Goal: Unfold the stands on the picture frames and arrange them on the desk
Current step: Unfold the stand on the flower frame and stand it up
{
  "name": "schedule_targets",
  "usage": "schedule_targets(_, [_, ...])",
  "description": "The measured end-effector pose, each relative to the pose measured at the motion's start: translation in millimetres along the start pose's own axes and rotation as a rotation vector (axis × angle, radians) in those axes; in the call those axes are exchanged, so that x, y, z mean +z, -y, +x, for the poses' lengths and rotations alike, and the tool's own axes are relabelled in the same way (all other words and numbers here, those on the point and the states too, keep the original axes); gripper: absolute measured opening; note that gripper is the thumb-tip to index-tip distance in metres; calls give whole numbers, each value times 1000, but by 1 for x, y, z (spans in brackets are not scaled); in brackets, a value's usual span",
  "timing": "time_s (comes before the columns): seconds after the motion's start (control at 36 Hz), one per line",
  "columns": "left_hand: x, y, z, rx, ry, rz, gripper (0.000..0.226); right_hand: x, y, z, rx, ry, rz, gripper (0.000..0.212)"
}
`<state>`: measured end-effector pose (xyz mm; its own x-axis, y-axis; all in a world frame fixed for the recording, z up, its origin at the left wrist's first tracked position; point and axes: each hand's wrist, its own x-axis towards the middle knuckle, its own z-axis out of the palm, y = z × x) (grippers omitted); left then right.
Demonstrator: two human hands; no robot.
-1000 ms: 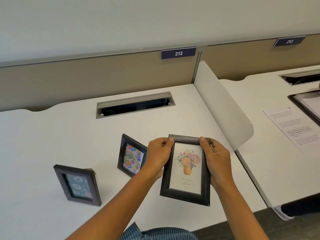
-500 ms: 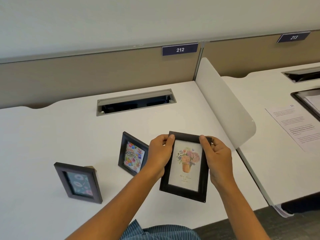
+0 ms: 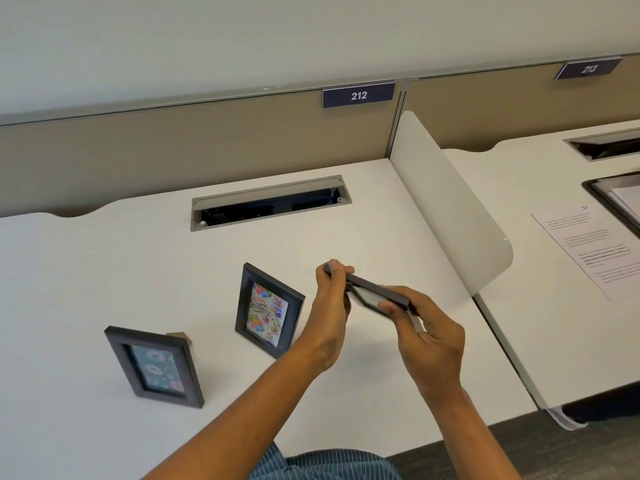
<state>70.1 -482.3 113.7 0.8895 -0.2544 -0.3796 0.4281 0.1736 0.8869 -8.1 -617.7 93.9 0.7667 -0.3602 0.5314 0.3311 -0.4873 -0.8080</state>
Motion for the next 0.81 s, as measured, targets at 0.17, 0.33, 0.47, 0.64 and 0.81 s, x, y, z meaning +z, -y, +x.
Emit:
schedule_targets(0.17, [-5,-4,2,-65,51,-114,33,-1,-10,-7,-238,62,-122,31])
schedule_targets(0.33, [-18,-7,7,-110,13,-131,24,3,-19,-15,-320,135,-188,37])
schedule_targets(0.47, [-24,-7,9,-87,0,-91,23,2,-27,-21,-255,162,-290,45])
schedule_targets(0.64, [-29,-1,10,-51,-17,-68,29,-1,-33,-23,-128,156,-494,56])
schedule_targets(0.81, [-27,0,11,-53,-10,-38,28,3,-35,-22,-31,189,-558,60])
